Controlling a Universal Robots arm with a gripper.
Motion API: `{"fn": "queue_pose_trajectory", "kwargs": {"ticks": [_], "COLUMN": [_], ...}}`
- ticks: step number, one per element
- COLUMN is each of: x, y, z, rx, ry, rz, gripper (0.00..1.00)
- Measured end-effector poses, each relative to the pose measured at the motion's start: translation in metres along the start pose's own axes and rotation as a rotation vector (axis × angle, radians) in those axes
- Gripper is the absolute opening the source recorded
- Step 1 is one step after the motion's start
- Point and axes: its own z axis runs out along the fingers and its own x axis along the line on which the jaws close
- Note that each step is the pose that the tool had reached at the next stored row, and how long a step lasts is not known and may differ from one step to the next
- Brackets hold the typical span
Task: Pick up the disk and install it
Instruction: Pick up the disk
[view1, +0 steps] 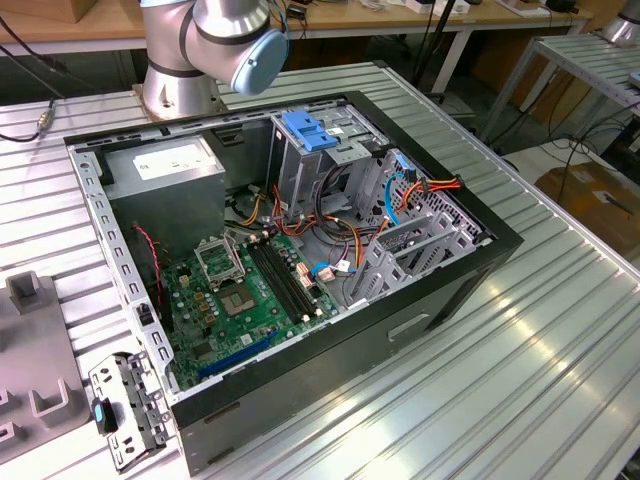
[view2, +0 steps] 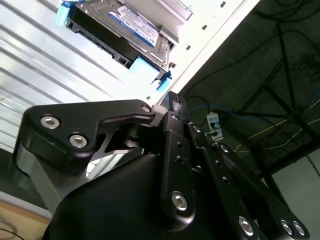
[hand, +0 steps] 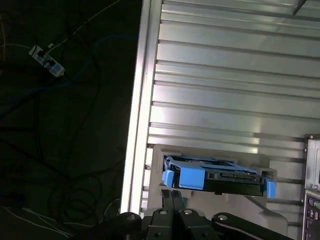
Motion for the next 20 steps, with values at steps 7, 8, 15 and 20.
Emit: {"fn": "queue_pose_trajectory", "kwargs": {"ticks": [7,8,15,20], "x": [-0.0013,-0.0018,-0.0047,-0.0064], "y": [-0.0002,-0.0003,-0.0006,-0.0009], "z": [0.0004,0.0004,0.0008,0.0009], "rx": [-0.0020,-0.0021,-0.0038,-0.0055], "ry": [0.0072,0.0077,0.0133,0.0193], "rz": [-0.163,-0.175,-0.306,-0.443], "gripper": [0.11,0.11,0.11,0.11]}}
